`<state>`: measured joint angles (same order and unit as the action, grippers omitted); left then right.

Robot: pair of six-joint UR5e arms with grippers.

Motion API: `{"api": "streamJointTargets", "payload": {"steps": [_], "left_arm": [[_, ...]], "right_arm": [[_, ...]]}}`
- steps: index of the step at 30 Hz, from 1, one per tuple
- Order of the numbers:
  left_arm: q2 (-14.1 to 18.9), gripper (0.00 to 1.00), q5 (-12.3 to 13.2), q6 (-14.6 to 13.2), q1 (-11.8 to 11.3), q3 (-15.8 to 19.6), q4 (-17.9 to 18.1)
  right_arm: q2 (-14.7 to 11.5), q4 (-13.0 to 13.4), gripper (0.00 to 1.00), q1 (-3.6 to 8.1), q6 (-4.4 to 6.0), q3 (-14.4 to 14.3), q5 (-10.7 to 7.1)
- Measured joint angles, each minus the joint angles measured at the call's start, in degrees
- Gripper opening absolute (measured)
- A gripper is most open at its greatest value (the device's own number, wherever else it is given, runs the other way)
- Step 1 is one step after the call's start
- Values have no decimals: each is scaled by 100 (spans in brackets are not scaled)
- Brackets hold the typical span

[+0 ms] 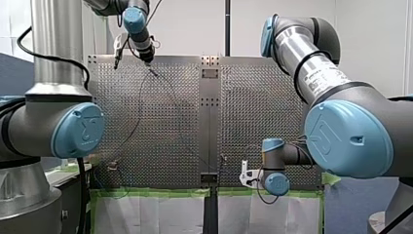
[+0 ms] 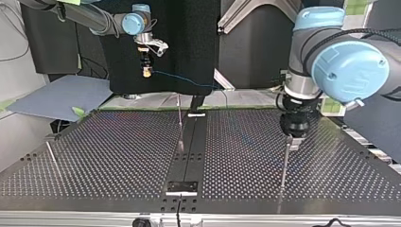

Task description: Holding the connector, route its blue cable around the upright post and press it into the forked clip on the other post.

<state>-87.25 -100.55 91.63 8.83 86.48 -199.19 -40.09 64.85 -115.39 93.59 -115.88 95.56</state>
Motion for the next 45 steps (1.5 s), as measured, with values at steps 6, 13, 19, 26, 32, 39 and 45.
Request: {"api": "streamJointTargets", "payload": {"steps": [6, 13, 19, 26, 32, 39, 45], "left_arm": [[-106, 100, -132, -302, 293, -1, 300], [-424, 100, -469, -647, 642, 35, 649], [-557, 100, -750, -829, 924, 224, 933], [-739, 100, -1078, -1017, 1252, 542, 1262], [-973, 100, -1369, -1221, 1511, 698, 1551], [-1018, 100, -1657, -1408, 1488, 709, 1856], [-1023, 100, -1678, -1479, 1423, 706, 2123]], "right_arm": [[-1, 3, 0, 3, 10, -1, 1], [1, -4, 0, -2, 22, -2, -5], [4, 12, 0, -5, 63, -2, -91], [4, -3, 0, -19, 89, -2, -106], [4, -19, 0, -22, 91, -2, -108], [4, -29, 0, -25, 91, -2, -108], [5, -32, 0, -27, 91, -6, -107]]}}
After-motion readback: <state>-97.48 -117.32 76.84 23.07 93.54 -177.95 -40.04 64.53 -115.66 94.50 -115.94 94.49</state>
